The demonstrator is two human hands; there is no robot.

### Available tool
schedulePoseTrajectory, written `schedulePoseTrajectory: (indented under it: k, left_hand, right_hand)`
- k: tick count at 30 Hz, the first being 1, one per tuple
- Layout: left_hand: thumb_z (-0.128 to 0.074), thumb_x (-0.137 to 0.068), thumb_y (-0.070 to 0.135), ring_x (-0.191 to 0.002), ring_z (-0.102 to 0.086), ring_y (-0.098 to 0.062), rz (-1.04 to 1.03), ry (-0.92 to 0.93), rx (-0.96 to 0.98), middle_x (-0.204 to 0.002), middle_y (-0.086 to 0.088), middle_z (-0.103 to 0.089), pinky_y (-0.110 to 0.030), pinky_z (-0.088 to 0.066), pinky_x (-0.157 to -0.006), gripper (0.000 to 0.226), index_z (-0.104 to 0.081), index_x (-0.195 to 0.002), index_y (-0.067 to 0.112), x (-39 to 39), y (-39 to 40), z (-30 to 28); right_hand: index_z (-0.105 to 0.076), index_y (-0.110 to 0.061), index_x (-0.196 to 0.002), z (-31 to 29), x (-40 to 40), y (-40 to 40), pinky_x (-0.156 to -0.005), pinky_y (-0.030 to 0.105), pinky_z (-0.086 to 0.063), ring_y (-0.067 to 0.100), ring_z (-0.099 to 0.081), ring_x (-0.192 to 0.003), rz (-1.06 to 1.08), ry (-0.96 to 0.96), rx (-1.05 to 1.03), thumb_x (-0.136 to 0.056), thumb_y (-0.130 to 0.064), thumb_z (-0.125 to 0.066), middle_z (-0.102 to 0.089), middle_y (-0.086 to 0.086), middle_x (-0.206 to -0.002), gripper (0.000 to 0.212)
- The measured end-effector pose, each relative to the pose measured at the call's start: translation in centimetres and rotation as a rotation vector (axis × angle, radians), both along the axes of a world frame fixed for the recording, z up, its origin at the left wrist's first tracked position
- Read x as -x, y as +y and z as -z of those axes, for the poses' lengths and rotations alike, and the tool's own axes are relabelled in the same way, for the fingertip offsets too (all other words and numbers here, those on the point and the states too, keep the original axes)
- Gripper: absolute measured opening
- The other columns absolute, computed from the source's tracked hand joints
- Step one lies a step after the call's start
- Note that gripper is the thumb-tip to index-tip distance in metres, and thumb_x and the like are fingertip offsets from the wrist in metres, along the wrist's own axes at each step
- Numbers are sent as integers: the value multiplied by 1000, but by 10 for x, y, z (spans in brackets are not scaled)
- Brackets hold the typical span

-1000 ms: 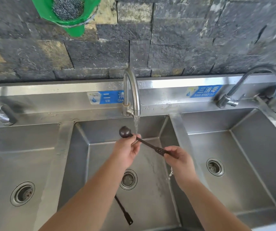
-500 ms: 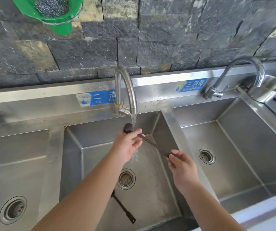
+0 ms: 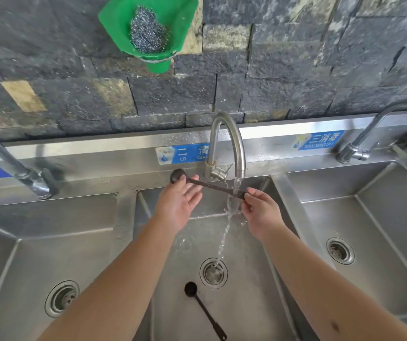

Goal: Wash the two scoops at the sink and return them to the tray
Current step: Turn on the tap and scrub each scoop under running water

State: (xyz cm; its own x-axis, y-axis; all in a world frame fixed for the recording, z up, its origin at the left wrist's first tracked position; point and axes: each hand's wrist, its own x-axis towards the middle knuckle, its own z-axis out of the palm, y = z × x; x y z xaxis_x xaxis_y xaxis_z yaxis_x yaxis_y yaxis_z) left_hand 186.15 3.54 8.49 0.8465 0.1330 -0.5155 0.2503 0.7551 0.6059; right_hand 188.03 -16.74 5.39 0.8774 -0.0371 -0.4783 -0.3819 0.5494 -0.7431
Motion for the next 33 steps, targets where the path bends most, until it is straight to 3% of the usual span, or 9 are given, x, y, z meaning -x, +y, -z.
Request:
schedulePoseTrajectory:
  k: [3, 7, 13, 16, 20, 24, 27, 30, 33]
  left_hand:
    - [-50, -99, 23, -107, -68, -27, -31, -11, -11, -114, -5, -73, -37, -52, -83, 19, -54, -117, 19, 8, 17, -1]
    - [-51, -98, 21, -102, -70, -27, -81, -33, -2, -111, -8, -74, -38, -53, -87, 12, -55, -109, 18, 18, 28, 2]
    - [-53, -96, 6, -95, -72, -24, -63, 48, -125, -97, -8, -76, -35, -56, -81, 12, -58, -105, 11, 33, -12, 27]
    - [-51, -95, 1, -84, -71, -21, -49, 129, -96, -86, -9, -73, -32, -56, -75, 8, -56, -95, 7, 38, -58, 42]
    - [-50, -96, 3, -82, -68, -19, 52, 184, -42, -80, -8, -72, -28, -55, -67, 12, -57, -87, 7, 39, -138, 59]
    - [-47, -98, 5, -82, -68, -18, 160, 193, -37, -83, -6, -72, -30, -53, -70, 17, -55, -84, 11, 29, -227, 70]
    - [-48, -98, 8, -78, -72, -16, 295, 174, -102, -78, 2, -75, -30, -53, -66, 14, -54, -87, 15, 16, -293, 73]
    - [-49, -97, 7, -77, -73, -18, 436, 154, -158, -84, -3, -74, -32, -52, -66, 12, -58, -91, 14, 2, -356, 79]
    - [-52, -95, 5, -77, -69, -22, 592, 128, -215, -83, -6, -70, -35, -53, -70, 12, -60, -90, 12, -6, -415, 90]
  right_hand:
    - [-62, -3, -94, -6, 0, 13, -67, 18, -57, 16, -65, -79, -94, -49, 27, -92, 11, -53, -65, 10, -84, 17]
    - [-60, -7, -88, -13, 8, 19, -65, 20, -58, 19, -63, -79, -162, -60, 54, -91, 13, -52, -62, 9, -84, 22]
    - [-65, 0, -103, 3, 24, -21, -47, 20, -47, 13, -57, -52, -337, -126, 398, -89, 12, -55, -63, 10, -77, 21]
    - [-73, -10, -89, 16, 39, -68, -52, 19, -45, 11, -52, -52, -371, -199, 566, -85, 10, -60, -62, 3, -63, 24]
    - [-76, -15, -84, 22, 66, -142, -66, 18, -49, 10, -60, -68, -270, -175, 586, -85, 2, -69, -71, -4, -73, 18]
    - [-75, -14, -72, 25, 93, -221, -55, 12, -42, 2, -55, -57, -223, -124, 720, -83, -1, -70, -68, -11, -67, 18]
    - [-74, -26, -71, 32, 107, -273, -47, 12, -40, 1, -53, -47, -284, -7, 853, -80, -4, -71, -69, -13, -62, 23]
    - [-68, -39, -74, 44, 102, -318, -53, 14, -51, 0, -65, -54, -287, 69, 967, -78, -7, -72, -72, -20, -69, 33]
    - [-69, -46, -70, 56, 81, -351, -50, 9, -44, -5, -62, -57, -322, 118, 1015, -80, -22, -69, -70, -19, -65, 26]
